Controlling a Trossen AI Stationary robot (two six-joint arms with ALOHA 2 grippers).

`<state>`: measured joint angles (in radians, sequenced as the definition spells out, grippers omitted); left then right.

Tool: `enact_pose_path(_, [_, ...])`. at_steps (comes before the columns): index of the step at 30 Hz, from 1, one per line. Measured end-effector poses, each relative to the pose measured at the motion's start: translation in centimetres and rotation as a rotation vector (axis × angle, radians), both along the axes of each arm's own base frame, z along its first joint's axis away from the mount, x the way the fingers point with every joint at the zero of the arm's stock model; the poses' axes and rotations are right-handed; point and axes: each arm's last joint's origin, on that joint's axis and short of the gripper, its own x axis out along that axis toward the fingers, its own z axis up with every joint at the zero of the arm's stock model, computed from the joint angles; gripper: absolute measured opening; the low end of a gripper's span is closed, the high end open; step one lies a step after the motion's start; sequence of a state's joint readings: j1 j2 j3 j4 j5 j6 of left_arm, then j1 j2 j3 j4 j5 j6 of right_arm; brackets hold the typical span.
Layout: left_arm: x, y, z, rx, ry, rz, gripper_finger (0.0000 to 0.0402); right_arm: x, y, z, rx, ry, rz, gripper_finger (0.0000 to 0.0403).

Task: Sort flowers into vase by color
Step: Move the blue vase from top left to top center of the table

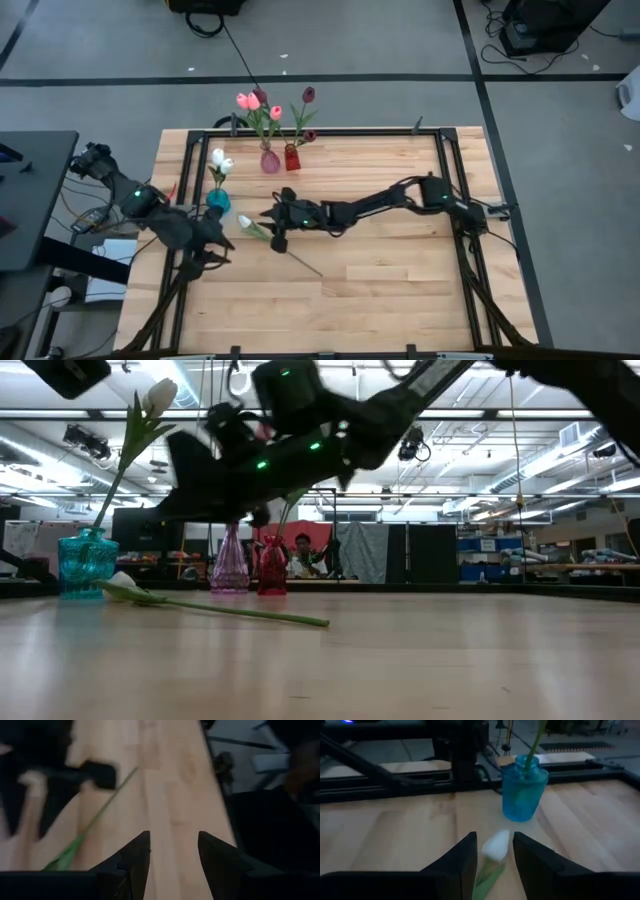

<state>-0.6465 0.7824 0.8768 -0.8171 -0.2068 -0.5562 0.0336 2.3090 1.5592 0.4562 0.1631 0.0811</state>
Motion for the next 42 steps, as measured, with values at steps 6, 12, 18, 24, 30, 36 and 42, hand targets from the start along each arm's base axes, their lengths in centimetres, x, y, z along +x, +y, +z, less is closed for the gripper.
enact_pose_path(6, [-1.0,-0.3,0.9,-0.071,-0.032,-0.082,0.0172,4.4,-1.4,0.4,-0.054,-0.100,-0.015,0.0189])
enact_pose_path(12, [-1.4,0.0,1.6,-0.090,-0.076,-0.099,0.0172,7.7,-2.7,0.8,-0.055,-0.149,-0.033,0.0256])
enact_pose_path(18, [-1.3,-0.1,1.9,-0.083,-0.117,-0.121,0.0172,9.9,-3.5,-0.5,-0.081,-0.147,-0.040,0.0306])
enact_pose_path(24, [-1.3,0.1,1.7,-0.076,-0.107,-0.060,0.0172,9.8,-4.8,-1.7,-0.052,-0.142,-0.071,0.0320])
enact_pose_path(30, [-0.8,0.0,-0.8,-0.010,0.038,0.099,0.0172,9.1,-5.4,-2.7,-0.043,0.067,-0.079,0.0309])
enact_pose_path(36, [0.0,-0.5,-4.4,0.064,0.244,0.225,0.0172,6.9,-5.8,3.2,-0.084,0.276,-0.065,0.0280])
enact_pose_path(42, [0.3,-0.8,-5.3,0.076,0.296,0.310,0.0172,4.0,-7.2,9.0,-0.146,0.385,-0.048,0.0253])
